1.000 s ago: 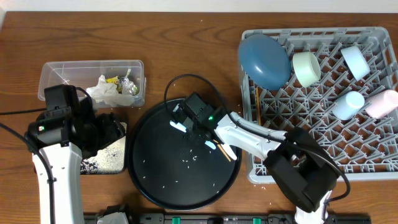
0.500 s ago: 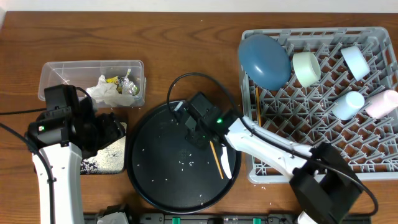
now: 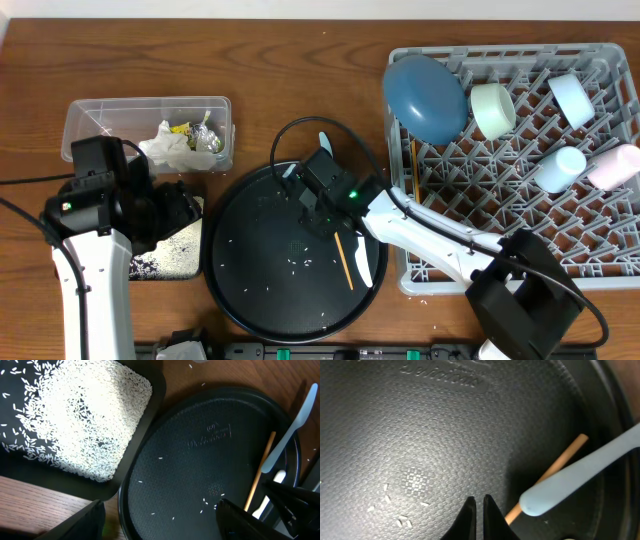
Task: Sort waste into correct bins and load items into the dishwasher rack
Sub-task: 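Grasp the remaining chopstick on the round tray with right gripper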
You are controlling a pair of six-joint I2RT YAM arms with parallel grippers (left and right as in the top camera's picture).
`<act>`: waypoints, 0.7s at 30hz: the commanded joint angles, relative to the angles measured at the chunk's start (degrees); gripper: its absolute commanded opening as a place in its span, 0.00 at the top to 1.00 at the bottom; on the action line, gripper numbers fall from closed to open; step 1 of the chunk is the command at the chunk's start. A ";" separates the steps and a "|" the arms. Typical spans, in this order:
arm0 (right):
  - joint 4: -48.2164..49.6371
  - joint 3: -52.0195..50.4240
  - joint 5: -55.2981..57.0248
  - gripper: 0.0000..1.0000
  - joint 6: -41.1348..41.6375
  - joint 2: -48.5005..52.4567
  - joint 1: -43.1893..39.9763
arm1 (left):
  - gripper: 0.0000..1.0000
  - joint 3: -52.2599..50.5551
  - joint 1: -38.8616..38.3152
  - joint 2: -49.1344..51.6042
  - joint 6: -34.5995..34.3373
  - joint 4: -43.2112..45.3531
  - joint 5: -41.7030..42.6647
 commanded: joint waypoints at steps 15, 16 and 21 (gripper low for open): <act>7.76 -0.15 13.92 0.71 26.60 1.46 -2.91 | 0.28 -0.26 0.24 0.37 -0.33 0.33 -0.72; 7.76 -0.15 14.75 0.70 27.67 1.81 -2.89 | 0.28 -0.26 0.24 0.37 -0.33 0.33 -0.72; 9.11 -0.15 16.65 0.65 30.77 3.39 -3.10 | 0.28 -0.26 0.24 0.37 -0.33 0.33 -0.72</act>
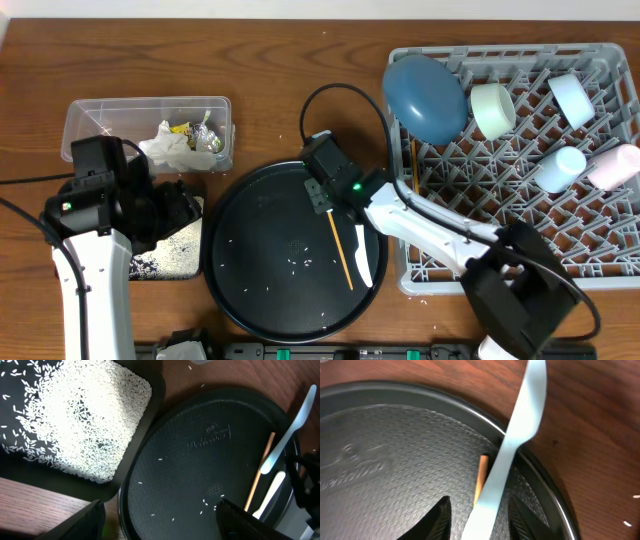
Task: Sort waste into correct bins and load items into the dishwasher rack
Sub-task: 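Grasp the remaining chopstick on the round tray with right gripper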
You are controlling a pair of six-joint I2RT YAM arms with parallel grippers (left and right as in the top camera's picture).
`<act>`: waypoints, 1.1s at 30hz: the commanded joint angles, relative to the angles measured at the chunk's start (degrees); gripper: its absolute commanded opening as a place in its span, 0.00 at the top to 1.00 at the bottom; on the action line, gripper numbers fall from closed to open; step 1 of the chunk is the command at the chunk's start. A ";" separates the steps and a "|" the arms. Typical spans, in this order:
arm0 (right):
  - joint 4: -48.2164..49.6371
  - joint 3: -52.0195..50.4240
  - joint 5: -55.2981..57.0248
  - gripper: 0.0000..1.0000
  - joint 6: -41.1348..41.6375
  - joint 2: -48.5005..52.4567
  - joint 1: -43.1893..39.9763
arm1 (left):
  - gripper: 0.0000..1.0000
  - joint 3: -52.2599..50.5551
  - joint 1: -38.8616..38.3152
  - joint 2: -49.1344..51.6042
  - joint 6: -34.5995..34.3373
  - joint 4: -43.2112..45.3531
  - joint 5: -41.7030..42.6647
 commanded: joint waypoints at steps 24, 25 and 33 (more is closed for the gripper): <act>4.37 -0.09 1.92 0.92 8.55 8.98 -1.36 | 0.28 -0.24 0.24 0.37 -0.33 0.04 -0.72; 4.37 -0.09 1.92 0.96 8.55 8.98 -1.38 | 0.28 -0.24 0.24 0.37 -0.33 0.04 -0.74; 3.72 0.00 1.92 0.99 6.97 6.73 -1.44 | 0.28 -0.24 0.24 0.37 -0.33 0.02 -0.72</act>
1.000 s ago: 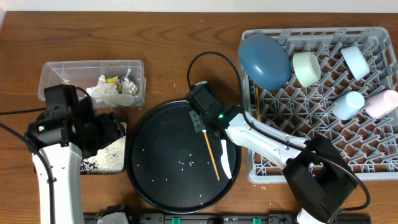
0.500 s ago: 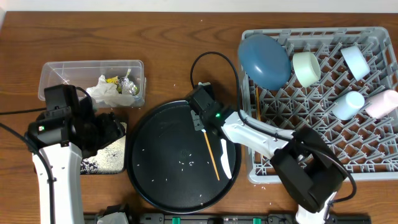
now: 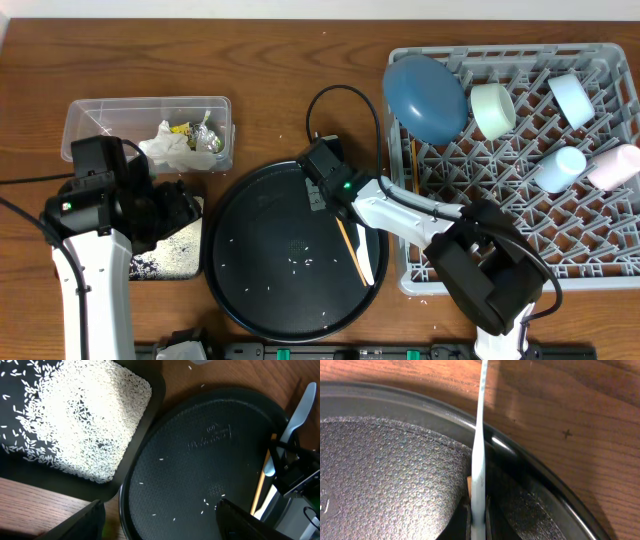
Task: Sort waste into correct bins and load items into the dishwasher rack
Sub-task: 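Grasp the remaining chopstick on the round tray with right gripper, then carry the chopstick with right gripper and insert it into the rack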
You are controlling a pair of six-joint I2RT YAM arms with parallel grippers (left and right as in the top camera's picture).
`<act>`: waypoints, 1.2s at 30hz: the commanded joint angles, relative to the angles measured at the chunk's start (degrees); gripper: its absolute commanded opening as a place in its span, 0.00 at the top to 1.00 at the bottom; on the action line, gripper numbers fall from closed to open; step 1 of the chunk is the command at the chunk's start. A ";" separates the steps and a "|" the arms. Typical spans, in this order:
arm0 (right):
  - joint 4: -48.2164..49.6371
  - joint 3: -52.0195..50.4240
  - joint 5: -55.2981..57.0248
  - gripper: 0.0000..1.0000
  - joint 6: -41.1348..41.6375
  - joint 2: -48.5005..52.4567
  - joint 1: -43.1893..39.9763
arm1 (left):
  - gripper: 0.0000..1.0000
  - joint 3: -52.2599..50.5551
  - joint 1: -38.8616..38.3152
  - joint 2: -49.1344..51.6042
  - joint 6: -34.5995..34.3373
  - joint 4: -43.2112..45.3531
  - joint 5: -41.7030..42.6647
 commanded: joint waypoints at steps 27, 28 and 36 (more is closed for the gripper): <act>-33.03 -0.28 0.37 0.99 -8.96 -34.73 -16.04 | 0.28 -0.22 0.24 0.37 -0.33 0.04 -0.74; -34.47 -0.28 0.20 0.99 -8.44 -34.77 -17.18 | 0.28 -0.22 0.24 0.37 -0.33 0.04 -0.72; -36.54 -3.28 -3.06 0.99 -7.89 -32.94 -18.12 | 0.28 -0.22 0.24 0.37 -0.33 0.04 -0.72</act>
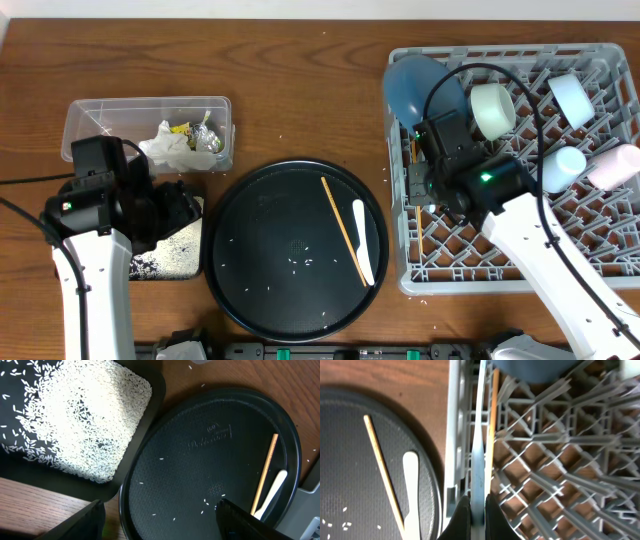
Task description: Sort waste into correct bins and load items into the dishwasher rack
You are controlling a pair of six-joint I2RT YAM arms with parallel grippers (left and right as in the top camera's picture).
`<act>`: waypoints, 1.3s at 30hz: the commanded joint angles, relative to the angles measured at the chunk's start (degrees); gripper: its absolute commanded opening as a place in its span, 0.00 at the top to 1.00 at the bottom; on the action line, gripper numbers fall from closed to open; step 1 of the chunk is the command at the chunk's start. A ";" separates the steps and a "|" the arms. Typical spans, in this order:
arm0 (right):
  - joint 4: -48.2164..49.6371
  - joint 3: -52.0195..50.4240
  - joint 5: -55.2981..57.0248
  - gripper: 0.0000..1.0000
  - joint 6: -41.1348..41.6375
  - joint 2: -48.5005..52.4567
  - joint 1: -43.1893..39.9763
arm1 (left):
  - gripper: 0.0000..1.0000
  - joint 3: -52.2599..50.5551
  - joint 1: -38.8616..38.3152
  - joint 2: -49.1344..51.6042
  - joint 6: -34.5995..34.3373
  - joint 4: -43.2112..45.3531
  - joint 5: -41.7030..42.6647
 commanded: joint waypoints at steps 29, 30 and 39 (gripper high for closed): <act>8.11 0.61 -12.81 0.60 -3.74 0.17 0.92 | 0.28 -0.17 0.24 0.33 -0.33 0.00 -0.72; 8.24 1.57 -13.27 0.60 -3.72 0.17 1.68 | 0.28 -0.17 0.24 0.33 -0.33 0.00 -0.72; 7.91 1.90 -12.31 0.59 -2.43 5.49 9.38 | 0.28 -0.17 0.24 0.33 -0.33 0.00 -0.72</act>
